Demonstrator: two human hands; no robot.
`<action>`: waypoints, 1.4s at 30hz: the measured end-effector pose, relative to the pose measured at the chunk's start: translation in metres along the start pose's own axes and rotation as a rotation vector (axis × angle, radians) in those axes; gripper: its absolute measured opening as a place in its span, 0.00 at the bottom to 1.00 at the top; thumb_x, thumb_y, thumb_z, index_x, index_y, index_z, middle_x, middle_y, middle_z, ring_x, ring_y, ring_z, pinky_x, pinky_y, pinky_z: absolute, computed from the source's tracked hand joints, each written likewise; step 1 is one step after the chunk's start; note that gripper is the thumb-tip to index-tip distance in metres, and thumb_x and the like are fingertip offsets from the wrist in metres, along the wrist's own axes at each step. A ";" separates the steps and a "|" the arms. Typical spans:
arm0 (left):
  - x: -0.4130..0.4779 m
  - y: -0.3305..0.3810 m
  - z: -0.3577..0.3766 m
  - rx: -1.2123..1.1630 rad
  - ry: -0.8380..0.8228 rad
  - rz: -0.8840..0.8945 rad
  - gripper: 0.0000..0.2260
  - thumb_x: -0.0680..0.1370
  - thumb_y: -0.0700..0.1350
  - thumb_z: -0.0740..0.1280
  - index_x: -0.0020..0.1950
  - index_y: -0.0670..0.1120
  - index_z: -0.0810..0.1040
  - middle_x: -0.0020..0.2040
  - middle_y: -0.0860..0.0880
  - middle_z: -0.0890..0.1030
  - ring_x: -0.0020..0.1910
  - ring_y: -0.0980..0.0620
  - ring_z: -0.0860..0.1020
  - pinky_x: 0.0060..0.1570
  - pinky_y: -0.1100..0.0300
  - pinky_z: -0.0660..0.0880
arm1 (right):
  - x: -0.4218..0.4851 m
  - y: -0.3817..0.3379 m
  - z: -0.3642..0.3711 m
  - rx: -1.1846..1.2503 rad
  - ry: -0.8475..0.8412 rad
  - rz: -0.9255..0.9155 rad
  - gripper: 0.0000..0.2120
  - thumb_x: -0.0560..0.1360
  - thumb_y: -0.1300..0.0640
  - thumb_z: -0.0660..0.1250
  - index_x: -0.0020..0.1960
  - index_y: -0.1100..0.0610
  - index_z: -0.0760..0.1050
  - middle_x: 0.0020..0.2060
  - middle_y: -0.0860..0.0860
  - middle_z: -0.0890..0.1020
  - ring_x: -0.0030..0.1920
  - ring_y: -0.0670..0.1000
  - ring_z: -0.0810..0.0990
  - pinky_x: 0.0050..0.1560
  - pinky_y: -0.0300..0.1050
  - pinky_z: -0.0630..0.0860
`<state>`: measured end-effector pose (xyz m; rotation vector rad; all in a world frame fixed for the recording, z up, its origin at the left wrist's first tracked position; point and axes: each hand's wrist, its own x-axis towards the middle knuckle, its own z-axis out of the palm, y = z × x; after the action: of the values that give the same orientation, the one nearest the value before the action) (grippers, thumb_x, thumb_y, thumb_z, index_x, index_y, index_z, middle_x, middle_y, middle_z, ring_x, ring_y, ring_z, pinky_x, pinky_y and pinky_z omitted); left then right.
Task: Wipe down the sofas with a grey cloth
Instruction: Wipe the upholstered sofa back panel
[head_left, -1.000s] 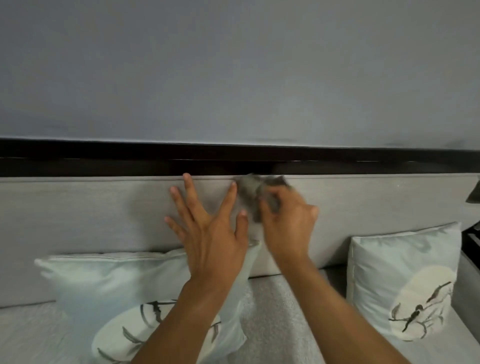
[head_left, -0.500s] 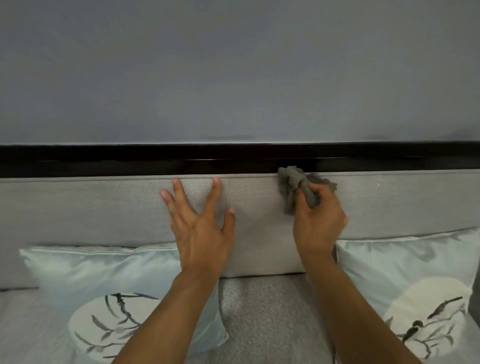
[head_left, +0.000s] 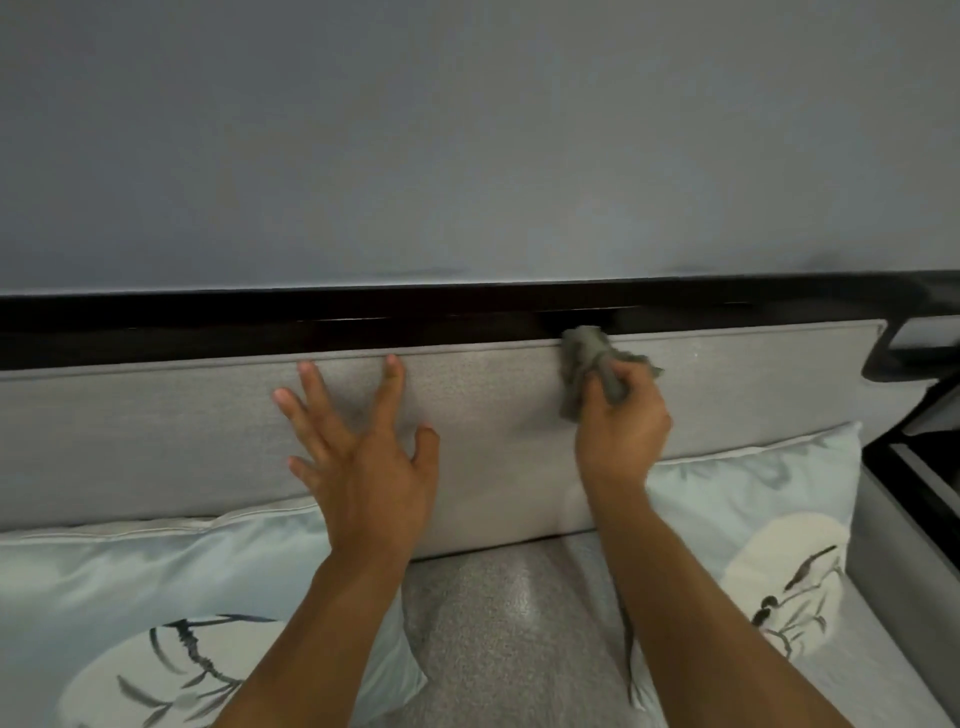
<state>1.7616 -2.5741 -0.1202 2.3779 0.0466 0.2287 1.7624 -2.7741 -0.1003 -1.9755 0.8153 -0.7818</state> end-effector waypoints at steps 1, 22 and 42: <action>0.000 0.001 0.001 0.007 -0.002 -0.009 0.32 0.81 0.55 0.67 0.81 0.67 0.55 0.81 0.47 0.30 0.79 0.42 0.27 0.73 0.24 0.47 | -0.010 -0.002 0.006 -0.013 -0.081 -0.091 0.07 0.78 0.55 0.69 0.56 0.51 0.79 0.49 0.47 0.82 0.48 0.49 0.81 0.55 0.54 0.80; -0.038 0.121 0.119 0.230 0.036 0.245 0.32 0.78 0.57 0.67 0.81 0.62 0.59 0.83 0.40 0.41 0.82 0.38 0.35 0.77 0.31 0.43 | 0.112 0.076 -0.066 0.127 0.216 0.048 0.06 0.76 0.57 0.70 0.53 0.53 0.79 0.47 0.49 0.83 0.51 0.55 0.82 0.58 0.44 0.74; -0.045 0.203 0.181 0.264 0.007 0.183 0.34 0.78 0.55 0.69 0.81 0.66 0.57 0.83 0.44 0.37 0.81 0.39 0.34 0.78 0.34 0.42 | 0.146 0.138 -0.101 0.094 -0.032 -0.298 0.09 0.76 0.47 0.66 0.55 0.45 0.80 0.47 0.43 0.82 0.47 0.44 0.78 0.53 0.47 0.70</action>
<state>1.7433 -2.8490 -0.1177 2.6460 -0.1473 0.3362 1.7373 -2.9932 -0.1422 -2.0439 0.4608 -0.9394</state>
